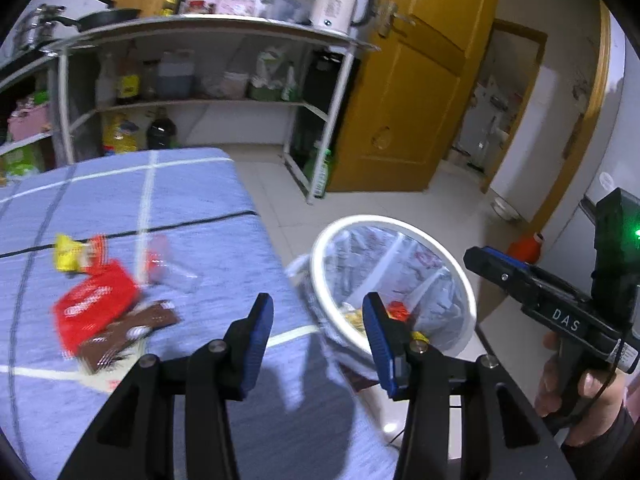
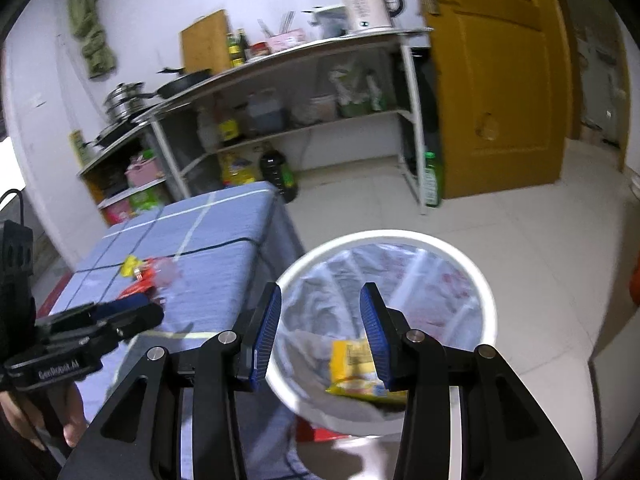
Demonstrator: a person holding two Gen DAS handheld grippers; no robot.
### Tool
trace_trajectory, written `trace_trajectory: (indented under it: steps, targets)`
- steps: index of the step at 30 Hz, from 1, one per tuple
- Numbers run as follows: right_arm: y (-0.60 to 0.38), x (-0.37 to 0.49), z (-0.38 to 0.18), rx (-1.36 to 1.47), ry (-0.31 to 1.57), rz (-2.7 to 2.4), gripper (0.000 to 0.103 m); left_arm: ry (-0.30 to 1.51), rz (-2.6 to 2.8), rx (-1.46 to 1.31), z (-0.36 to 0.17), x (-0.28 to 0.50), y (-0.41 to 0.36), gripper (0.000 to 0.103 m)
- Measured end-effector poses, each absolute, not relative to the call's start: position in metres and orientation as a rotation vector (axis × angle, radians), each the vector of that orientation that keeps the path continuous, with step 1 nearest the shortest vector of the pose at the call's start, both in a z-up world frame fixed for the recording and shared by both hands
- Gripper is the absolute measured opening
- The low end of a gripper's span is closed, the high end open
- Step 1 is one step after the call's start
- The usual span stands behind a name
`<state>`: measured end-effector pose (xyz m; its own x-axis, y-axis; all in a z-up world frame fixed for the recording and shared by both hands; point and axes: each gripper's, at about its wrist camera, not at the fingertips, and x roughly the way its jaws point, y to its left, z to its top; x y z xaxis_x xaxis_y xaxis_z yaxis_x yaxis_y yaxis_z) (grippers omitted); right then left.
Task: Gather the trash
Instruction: 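Grasp the yellow small packet with the left tool while the right tool grasps the clear cup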
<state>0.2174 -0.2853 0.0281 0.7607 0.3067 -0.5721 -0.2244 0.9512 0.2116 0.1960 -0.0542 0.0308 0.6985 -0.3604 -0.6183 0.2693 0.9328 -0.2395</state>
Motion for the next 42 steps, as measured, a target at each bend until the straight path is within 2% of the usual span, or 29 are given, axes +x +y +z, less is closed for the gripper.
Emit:
trace_trajectory:
  steps: [19,28,33,42]
  targets:
    - [-0.159,0.237,0.01,-0.031,0.713,0.55,0.042,0.741,-0.092,-0.242,0.006,0.168,0.088,0.051]
    - [-0.122,0.259,-0.001,-0.098,0.747,0.591,0.042,0.799,-0.071,-0.237,-0.006,0.181,0.106,0.051]
    - [-0.102,0.273,-0.008,-0.146,0.766,0.605,0.042,0.823,-0.068,-0.224,-0.011,0.2,0.11,0.056]
    - [-0.076,0.296,-0.019,-0.205,0.804,0.62,0.042,0.838,-0.068,-0.242,-0.01,0.239,0.123,0.057]
